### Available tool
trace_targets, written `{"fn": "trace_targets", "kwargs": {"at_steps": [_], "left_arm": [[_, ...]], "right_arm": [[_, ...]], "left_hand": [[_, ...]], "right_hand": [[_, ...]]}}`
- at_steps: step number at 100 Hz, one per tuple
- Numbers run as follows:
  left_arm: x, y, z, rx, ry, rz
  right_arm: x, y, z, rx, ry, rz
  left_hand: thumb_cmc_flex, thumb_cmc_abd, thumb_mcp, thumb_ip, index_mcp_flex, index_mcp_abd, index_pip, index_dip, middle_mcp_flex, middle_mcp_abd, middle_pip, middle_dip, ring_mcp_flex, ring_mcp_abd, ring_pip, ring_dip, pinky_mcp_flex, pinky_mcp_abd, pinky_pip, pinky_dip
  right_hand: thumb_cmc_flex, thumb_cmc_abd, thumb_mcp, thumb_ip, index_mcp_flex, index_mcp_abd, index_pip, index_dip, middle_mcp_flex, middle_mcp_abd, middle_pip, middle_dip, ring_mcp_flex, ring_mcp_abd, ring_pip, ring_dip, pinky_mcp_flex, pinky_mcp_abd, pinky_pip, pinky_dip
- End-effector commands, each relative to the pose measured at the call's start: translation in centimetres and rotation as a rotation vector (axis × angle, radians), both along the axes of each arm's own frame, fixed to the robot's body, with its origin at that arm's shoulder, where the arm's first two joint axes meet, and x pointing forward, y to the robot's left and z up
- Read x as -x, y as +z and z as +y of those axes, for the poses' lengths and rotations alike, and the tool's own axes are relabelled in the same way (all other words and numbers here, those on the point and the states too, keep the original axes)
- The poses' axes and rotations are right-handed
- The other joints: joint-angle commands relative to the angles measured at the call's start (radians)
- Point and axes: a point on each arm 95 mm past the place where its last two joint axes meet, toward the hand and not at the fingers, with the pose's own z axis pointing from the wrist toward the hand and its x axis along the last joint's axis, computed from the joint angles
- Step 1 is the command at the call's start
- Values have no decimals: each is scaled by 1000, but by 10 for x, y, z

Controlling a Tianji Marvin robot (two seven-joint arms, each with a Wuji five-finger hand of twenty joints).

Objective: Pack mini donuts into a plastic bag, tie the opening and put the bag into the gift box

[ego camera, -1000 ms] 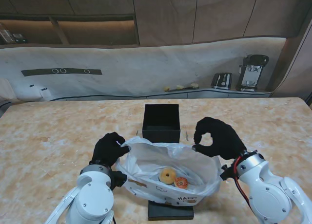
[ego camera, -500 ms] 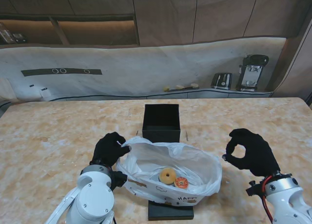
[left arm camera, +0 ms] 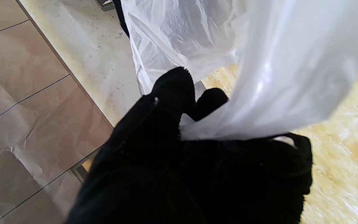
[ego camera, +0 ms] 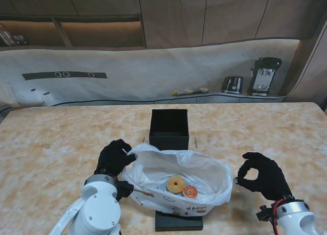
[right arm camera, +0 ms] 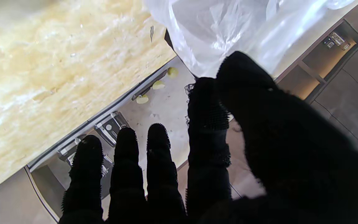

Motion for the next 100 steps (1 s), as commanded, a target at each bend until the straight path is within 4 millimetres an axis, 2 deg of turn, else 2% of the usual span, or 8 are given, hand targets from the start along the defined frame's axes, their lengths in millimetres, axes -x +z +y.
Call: {"fn": "trace_targets", "kwargs": {"at_steps": [1, 26, 50, 76, 100], "left_arm": [[5, 3, -4, 14, -10, 2], [11, 3, -4, 21, -7, -4], [13, 3, -2, 27, 0, -11], [14, 6, -5, 35, -15, -15], [15, 7, -6, 32, -24, -9]], "right_arm": [[8, -13, 5, -26, 9, 54], [12, -21, 14, -99, 36, 130], [11, -29, 17, -95, 38, 149], [2, -42, 24, -126, -8, 151], [-5, -46, 35, -196, 9, 163]], "left_hand": [[33, 8, -10, 19, -18, -7, 25, -1, -22, -2, 0, 4, 5, 13, 5, 13, 8, -15, 21, 0], [32, 8, -11, 19, -18, -8, 25, -1, -21, -1, 1, 4, 4, 13, 5, 13, 7, -15, 21, 0], [33, 10, -11, 19, -18, -8, 25, -1, -22, -1, 1, 5, 4, 14, 5, 13, 6, -15, 20, 0], [34, 8, -12, 19, -17, -5, 25, -1, -21, 0, -1, 4, 4, 17, 5, 13, 6, -15, 20, 0], [35, 7, -12, 19, -15, -5, 24, -2, -21, 1, -1, 4, 6, 17, 5, 13, 6, -13, 20, 1]], "right_hand": [[17, -40, -16, -23, 22, -40, 19, -16, -8, -33, -14, -33, -31, -17, -21, -22, -21, 2, -17, -13], [25, -30, -33, -30, 21, -38, 22, -29, -23, -44, -39, -55, -58, -30, -68, -50, -64, 5, -82, -30], [28, -31, -37, -32, 24, -49, 23, -36, -37, -51, -49, -62, -73, -38, -80, -57, -79, -5, -108, -27], [29, -14, -49, -39, 21, -56, 23, -41, -39, -52, -43, -60, -76, -40, -77, -58, -90, -13, -118, -18], [33, -4, -64, -44, 18, -65, 22, -44, -46, -58, -43, -61, -89, -48, -81, -61, -105, -15, -141, -15]]}}
